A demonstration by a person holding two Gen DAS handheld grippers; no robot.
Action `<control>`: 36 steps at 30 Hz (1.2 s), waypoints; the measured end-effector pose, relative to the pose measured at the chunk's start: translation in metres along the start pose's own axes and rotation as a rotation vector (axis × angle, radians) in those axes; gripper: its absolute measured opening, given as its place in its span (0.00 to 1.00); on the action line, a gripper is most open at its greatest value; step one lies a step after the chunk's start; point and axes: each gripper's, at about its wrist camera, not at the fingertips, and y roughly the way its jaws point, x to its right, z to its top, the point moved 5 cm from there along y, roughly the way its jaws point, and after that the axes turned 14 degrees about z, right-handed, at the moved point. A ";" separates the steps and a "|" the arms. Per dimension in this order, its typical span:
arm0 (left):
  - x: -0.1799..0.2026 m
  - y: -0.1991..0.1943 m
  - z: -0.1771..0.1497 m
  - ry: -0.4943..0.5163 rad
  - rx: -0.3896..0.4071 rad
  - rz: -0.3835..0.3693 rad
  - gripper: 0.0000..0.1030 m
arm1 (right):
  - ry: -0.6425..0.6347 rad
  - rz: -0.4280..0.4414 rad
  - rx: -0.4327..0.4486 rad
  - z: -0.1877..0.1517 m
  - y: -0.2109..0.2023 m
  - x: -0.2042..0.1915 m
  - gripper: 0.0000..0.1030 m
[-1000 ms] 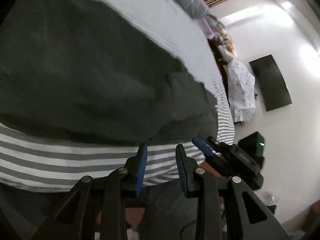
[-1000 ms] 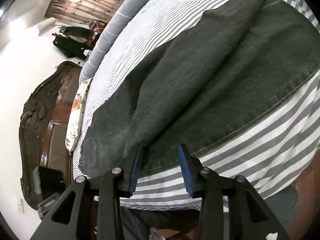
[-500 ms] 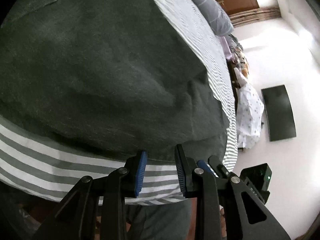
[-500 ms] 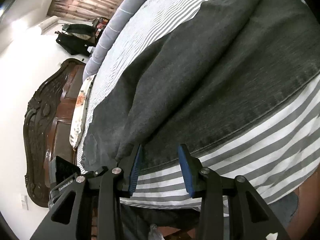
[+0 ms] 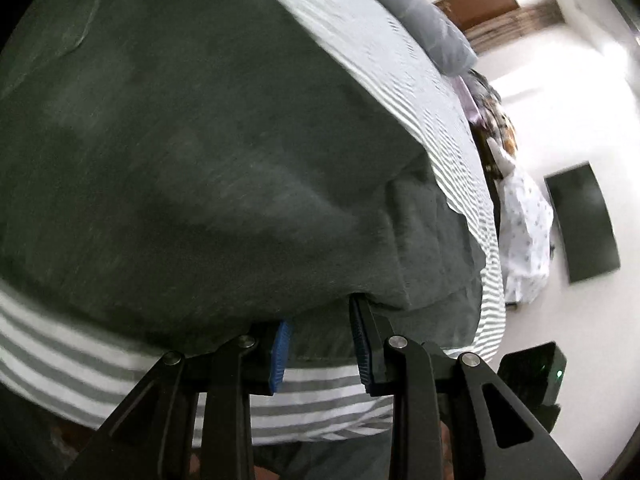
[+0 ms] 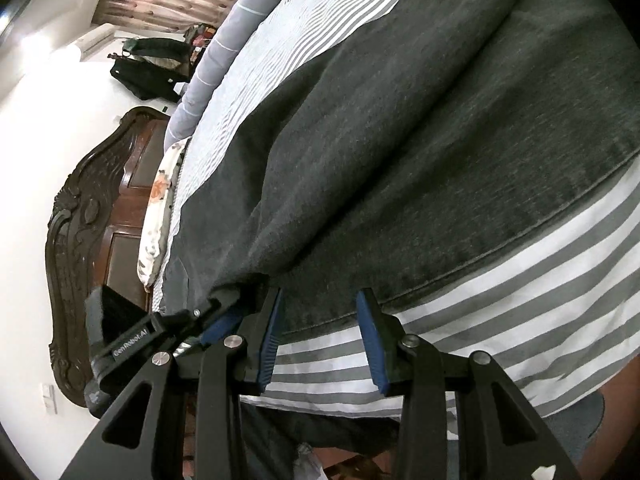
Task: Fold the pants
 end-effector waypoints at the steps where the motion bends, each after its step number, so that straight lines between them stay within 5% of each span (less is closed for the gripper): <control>1: 0.000 -0.001 0.000 -0.014 0.004 -0.016 0.27 | 0.000 -0.002 -0.001 0.000 0.000 0.000 0.36; 5: -0.011 0.001 -0.001 -0.073 0.004 -0.041 0.27 | -0.001 -0.008 -0.004 0.000 0.001 0.001 0.36; 7: -0.012 0.002 -0.003 -0.072 -0.006 -0.066 0.09 | 0.002 -0.016 -0.007 -0.001 0.004 0.002 0.36; 9: -0.008 -0.002 -0.004 -0.040 0.016 -0.058 0.02 | 0.003 -0.011 -0.006 -0.002 0.006 0.000 0.36; 16: 0.001 -0.022 -0.002 0.061 0.081 -0.056 0.01 | -0.008 -0.001 -0.016 -0.004 0.015 -0.003 0.36; 25: 0.001 -0.010 -0.011 0.198 0.072 0.034 0.04 | 0.002 -0.003 -0.036 -0.006 0.023 -0.001 0.36; 28: -0.001 -0.009 -0.014 0.182 0.053 -0.012 0.14 | 0.006 -0.007 -0.038 -0.006 0.023 0.001 0.36; 30: -0.007 -0.010 -0.014 0.119 0.056 -0.059 0.37 | 0.013 -0.007 -0.042 -0.007 0.024 0.002 0.36; 32: -0.014 -0.011 -0.013 0.060 0.079 -0.084 0.46 | 0.015 -0.014 -0.047 -0.008 0.026 0.003 0.36; 36: -0.019 -0.007 -0.010 0.011 0.091 -0.100 0.46 | 0.011 -0.019 -0.057 -0.007 0.029 0.003 0.36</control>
